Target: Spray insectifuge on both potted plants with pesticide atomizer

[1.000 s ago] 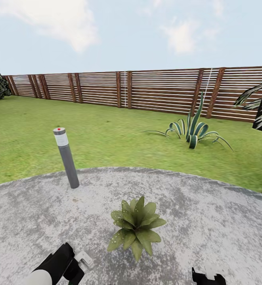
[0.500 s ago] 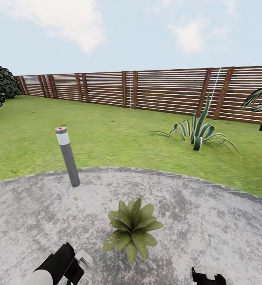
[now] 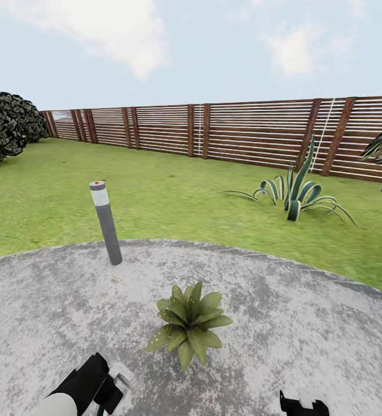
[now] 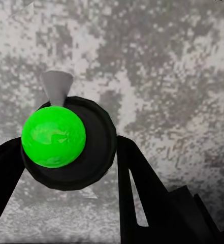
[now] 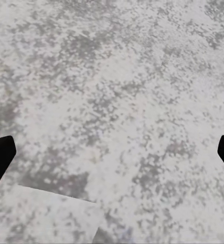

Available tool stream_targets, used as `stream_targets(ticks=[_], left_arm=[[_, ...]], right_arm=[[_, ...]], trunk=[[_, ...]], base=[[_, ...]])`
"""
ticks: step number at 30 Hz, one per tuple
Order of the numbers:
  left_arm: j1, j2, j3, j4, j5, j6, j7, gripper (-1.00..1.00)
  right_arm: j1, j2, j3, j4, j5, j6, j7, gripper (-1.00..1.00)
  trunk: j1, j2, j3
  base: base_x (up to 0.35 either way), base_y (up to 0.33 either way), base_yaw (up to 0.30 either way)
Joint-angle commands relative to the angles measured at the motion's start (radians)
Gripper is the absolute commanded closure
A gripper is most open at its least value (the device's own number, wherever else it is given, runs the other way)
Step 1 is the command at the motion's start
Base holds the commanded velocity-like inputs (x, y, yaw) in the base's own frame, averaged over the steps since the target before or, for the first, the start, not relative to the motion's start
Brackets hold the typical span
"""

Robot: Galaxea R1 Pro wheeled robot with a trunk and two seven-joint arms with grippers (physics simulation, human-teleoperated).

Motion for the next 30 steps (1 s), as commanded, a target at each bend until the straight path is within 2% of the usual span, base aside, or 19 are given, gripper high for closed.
stream_targets(ticks=[1,10,14,22,26,28,30], left_arm=[[0.000,-0.001,0.008,-0.002,-0.009,0.002,-0.009,1.00],[0.000,-0.008,0.008,-0.002,-0.009,0.002,-0.008,1.00],[0.000,-0.009,0.006,-0.002,-0.010,0.002,-0.008,1.00],[0.000,-0.009,0.005,-0.005,-0.010,0.002,-0.006,1.00],[-0.002,-0.006,0.007,-0.008,-0.009,0.003,-0.013,1.00],[-0.014,-0.004,0.001,-0.010,-0.012,0.013,-0.025,1.00],[-0.019,-0.005,-0.002,-0.012,-0.017,0.030,-0.065,1.00]], right_arm=[[-0.001,0.000,-0.005,0.002,0.011,-0.004,-0.005,-1.00],[-0.001,0.000,-0.005,0.002,0.011,-0.004,-0.005,-1.00],[-0.001,-0.004,-0.005,0.001,0.011,-0.004,-0.005,-1.00],[-0.001,-0.006,-0.005,0.000,0.012,-0.002,-0.005,-1.00],[-0.001,-0.005,-0.005,0.001,0.011,-0.002,-0.005,-1.00],[-0.001,-0.005,-0.005,0.002,0.011,-0.002,-0.005,-1.00],[-0.001,-0.005,-0.005,0.002,0.011,-0.002,-0.005,-1.00]], trunk=[[0.000,0.000,-0.001],[0.000,0.000,-0.001],[0.000,0.000,-0.001],[0.000,0.000,-0.001],[0.000,0.000,-0.001],[0.000,0.000,-0.001],[0.000,0.000,-0.001]], base=[[0.204,-0.024,0.275],[0.283,-0.114,0.273],[0.200,-0.198,0.058],[-0.018,-0.230,0.002],[-0.019,-0.059,0.000],[-0.002,-0.006,0.000],[0.000,-0.001,0.000]])
